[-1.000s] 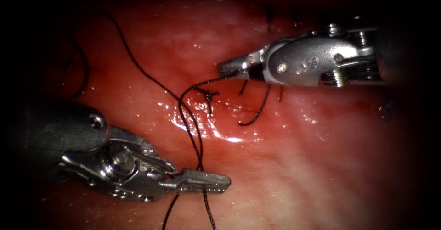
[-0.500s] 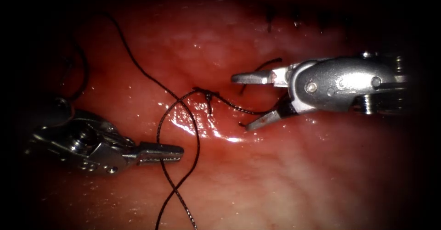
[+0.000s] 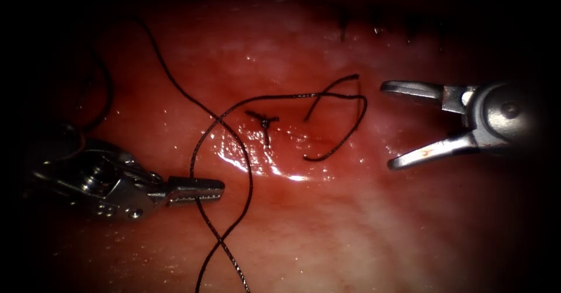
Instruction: Wound Closure
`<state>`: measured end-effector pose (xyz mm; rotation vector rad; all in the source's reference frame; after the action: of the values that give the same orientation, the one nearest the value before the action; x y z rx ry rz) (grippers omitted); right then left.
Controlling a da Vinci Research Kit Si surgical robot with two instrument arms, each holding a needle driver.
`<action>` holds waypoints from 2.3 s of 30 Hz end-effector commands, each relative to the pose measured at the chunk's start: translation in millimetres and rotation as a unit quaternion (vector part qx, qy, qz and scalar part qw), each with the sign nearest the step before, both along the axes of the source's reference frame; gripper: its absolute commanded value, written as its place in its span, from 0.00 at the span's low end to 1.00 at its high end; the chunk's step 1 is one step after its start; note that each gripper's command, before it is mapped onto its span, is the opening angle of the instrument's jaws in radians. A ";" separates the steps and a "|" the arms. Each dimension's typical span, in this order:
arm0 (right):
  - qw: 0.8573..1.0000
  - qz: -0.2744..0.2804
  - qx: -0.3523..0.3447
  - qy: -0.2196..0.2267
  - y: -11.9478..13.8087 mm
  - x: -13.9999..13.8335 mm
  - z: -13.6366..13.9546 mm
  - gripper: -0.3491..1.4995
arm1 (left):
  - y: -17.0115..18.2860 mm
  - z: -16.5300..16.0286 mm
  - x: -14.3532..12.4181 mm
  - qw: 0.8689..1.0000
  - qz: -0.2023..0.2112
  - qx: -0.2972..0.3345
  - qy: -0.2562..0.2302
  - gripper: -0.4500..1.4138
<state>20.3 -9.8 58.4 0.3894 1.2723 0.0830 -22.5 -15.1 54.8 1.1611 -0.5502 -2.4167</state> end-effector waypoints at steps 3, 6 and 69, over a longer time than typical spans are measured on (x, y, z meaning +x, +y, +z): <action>0.999 0.025 0.011 0.024 2.6 -0.6 -0.5 0.73 | -0.3 0.3 -0.8 1.000 0.002 -0.003 0.001 0.00; 0.990 0.104 -0.092 0.003 6.4 0.2 -0.7 0.00 | -0.5 0.2 -1.2 1.000 0.005 -0.007 0.002 0.00; 0.996 0.053 -0.060 0.029 -4.4 14.5 6.1 0.00 | 0.7 1.5 -10.8 0.999 -0.010 0.032 -0.014 0.00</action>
<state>34.0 -14.0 64.1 0.2188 1.3485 0.0877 -32.7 -14.3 55.9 1.2218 -0.4962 -2.4555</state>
